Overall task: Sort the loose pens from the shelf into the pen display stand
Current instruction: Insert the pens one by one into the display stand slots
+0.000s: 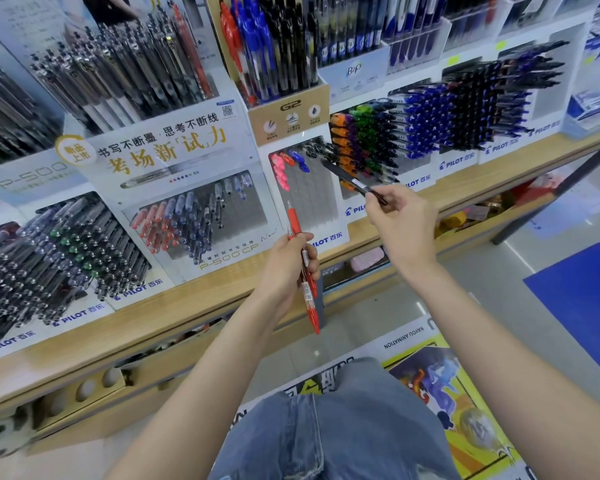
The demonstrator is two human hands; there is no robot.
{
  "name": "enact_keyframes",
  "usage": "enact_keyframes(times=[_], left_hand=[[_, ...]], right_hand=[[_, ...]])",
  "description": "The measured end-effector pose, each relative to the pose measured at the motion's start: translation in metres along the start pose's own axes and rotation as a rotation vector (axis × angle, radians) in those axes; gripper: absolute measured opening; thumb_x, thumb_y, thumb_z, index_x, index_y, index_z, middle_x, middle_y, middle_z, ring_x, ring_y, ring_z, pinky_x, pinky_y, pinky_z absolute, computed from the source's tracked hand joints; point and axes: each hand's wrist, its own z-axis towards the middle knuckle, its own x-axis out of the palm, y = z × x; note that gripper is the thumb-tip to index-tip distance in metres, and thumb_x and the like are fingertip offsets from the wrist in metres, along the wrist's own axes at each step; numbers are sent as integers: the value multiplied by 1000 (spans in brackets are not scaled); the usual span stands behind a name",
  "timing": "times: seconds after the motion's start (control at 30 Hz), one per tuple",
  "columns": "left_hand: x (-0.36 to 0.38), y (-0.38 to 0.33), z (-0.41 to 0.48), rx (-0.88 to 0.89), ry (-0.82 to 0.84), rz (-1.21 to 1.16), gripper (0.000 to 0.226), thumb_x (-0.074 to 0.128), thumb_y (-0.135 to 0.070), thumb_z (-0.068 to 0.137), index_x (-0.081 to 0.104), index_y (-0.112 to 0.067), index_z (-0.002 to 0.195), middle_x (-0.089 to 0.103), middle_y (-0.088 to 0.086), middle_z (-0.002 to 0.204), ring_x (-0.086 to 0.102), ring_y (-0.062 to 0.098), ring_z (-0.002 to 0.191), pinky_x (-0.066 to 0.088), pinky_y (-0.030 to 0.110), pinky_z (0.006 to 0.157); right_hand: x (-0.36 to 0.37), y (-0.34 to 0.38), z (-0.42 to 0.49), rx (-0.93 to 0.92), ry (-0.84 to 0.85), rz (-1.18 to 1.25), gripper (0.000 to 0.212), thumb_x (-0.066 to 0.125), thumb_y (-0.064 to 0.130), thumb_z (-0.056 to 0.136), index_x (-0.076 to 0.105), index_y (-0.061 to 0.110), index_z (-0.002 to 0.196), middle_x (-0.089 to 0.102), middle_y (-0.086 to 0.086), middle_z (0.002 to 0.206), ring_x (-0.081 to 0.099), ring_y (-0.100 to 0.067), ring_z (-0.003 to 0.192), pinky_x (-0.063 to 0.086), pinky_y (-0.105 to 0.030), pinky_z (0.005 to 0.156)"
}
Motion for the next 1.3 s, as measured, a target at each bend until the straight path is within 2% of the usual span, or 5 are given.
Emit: enact_keyframes(times=[0.4,0.73,0.93,1.07,1.3], left_hand=[[-6,1,2,11,-27,5,17,37,-17,101,53,-12,103,51,1,67,47,11,51,46,23,48],[-8,0,0,39,2,-8,23,36,-21,102,55,-10,110,53,3,68,51,10,47,51,25,51],[-10,-2,0,39,1,-16,23,36,-21,102,55,-11,110,53,2,68,51,9,43,53,28,52],[-13,-2,0,55,8,-22,22,36,-21,102,55,-12,109,53,1,68,51,8,44,53,27,53],[-20,2,3,52,8,-6,27,35,-21,102,52,-7,118,53,3,72,53,10,46,53,31,60]], right_hand=[[19,7,28,-134,45,-220,13,59,16,88,68,9,93,66,-2,75,61,-18,69,53,-37,67],[47,18,45,-163,109,-338,25,58,20,91,63,4,110,68,-11,92,63,-24,83,52,-37,75],[58,20,52,-135,159,-408,27,53,21,94,58,3,113,67,-13,96,60,-22,81,43,-28,67],[52,16,49,-160,144,-357,26,58,22,92,60,5,111,69,-10,92,63,-22,82,51,-33,73],[41,14,42,-253,98,-273,19,63,20,88,67,4,98,70,-6,83,62,-12,73,54,-27,70]])
